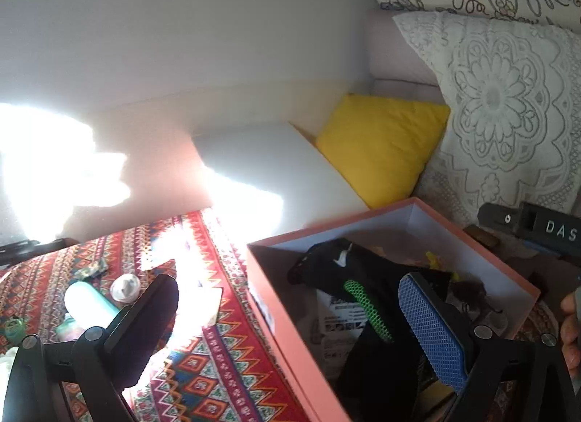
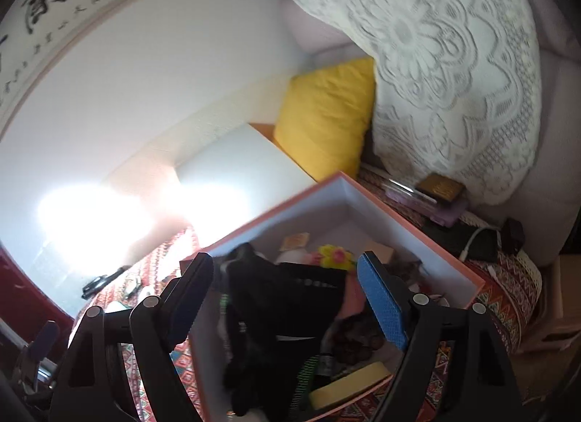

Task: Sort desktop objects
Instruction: 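Withdraw both open grippers from the pink box toward the remaining pile, then grasp the teal case with right gripper while left grasps the white plush bear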

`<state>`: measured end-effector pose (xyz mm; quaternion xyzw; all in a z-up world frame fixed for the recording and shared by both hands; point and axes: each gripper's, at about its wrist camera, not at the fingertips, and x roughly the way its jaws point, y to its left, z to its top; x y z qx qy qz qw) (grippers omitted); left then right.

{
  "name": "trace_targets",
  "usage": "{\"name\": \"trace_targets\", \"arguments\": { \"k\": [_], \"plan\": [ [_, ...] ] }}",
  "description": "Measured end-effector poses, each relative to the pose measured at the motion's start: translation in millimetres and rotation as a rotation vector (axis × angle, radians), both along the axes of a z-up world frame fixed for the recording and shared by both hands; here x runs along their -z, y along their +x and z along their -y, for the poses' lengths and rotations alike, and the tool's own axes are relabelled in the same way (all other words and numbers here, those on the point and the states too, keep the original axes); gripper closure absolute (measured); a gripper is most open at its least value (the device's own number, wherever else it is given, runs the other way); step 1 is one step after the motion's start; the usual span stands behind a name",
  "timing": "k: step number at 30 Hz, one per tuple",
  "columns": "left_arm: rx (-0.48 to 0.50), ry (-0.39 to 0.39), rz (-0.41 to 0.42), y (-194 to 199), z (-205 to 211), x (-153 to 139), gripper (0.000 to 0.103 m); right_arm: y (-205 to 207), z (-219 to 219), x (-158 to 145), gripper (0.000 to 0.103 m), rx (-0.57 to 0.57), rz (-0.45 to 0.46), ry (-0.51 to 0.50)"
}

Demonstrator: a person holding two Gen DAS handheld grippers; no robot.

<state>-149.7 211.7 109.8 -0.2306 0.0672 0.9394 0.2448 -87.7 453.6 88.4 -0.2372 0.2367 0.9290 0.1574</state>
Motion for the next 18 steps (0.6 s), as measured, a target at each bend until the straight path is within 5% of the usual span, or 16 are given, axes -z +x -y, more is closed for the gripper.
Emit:
{"name": "trace_targets", "arguments": {
  "k": [8,18],
  "plan": [
    [-0.13,0.043,0.0,18,103,-4,0.002,3,82,-34,0.013,-0.085,-0.078,0.131],
    [-0.425,0.083,0.05,32,269,24,0.001,-32,202,-20,0.004,-0.279,-0.119,0.335]
  ]
}}
